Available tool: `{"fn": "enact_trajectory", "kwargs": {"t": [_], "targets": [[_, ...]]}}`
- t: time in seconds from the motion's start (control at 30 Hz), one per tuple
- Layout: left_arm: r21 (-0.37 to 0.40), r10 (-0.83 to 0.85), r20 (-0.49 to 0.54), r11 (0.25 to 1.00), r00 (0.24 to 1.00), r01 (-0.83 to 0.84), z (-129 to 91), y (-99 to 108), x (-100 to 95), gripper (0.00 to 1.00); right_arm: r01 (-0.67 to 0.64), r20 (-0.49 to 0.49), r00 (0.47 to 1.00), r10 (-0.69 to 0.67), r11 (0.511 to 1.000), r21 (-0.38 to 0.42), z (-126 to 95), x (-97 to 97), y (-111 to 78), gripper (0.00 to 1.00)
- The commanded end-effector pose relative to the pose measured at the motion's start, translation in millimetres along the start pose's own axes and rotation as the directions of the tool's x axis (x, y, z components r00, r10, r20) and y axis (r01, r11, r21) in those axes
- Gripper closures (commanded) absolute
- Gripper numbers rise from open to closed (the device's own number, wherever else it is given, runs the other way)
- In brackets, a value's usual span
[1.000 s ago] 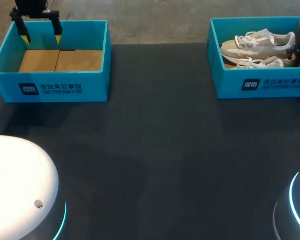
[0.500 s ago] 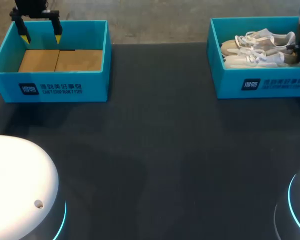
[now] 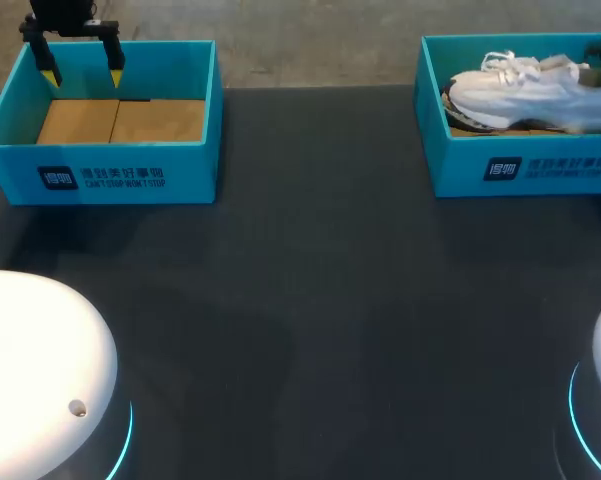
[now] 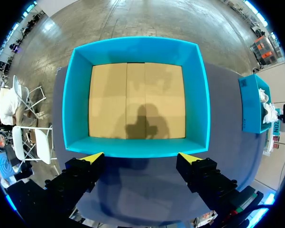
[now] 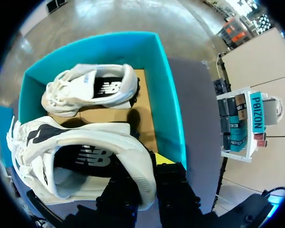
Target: Take the shoe out of the shoebox, open the shoe tongue, remove and reinsert the insole, then place the shoe into the shoebox
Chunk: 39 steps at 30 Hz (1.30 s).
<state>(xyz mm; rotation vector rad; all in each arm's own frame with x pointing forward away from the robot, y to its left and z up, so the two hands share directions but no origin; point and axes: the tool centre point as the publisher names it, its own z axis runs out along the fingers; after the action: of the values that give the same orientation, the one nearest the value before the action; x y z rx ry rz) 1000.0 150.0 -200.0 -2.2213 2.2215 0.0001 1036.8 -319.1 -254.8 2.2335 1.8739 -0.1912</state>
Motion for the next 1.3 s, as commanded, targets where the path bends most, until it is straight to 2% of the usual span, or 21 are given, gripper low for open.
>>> {"fn": "enact_trajectory", "kwargs": {"t": [0.03, 0.33, 1.17, 1.3], "targets": [[0.0, 0.0, 0.0, 1.0, 1.0, 0.0, 0, 0, 0.0, 0.0, 0.007, 0.017, 1.0, -0.007, 1.0, -0.019, -43, 1.9, -11.5, 1.0], [0.0, 0.0, 0.0, 1.0, 1.0, 0.0, 0, 0, 0.0, 0.0, 0.037, -0.006, 0.999, -0.038, 0.999, -0.039, -67, 11.2, -16.2, 1.0], [0.0, 0.0, 0.0, 1.0, 1.0, 0.0, 0, 0, 0.0, 0.0, 0.037, -0.006, 0.999, -0.038, 0.999, -0.039, -67, 11.2, -16.2, 1.0], [0.0, 0.0, 0.0, 1.0, 1.0, 0.0, 0, 0, 0.0, 0.0, 0.023, -0.006, 1.0, -0.023, 0.997, -0.07, -82, 22.0, -33.5, 1.0]]}}
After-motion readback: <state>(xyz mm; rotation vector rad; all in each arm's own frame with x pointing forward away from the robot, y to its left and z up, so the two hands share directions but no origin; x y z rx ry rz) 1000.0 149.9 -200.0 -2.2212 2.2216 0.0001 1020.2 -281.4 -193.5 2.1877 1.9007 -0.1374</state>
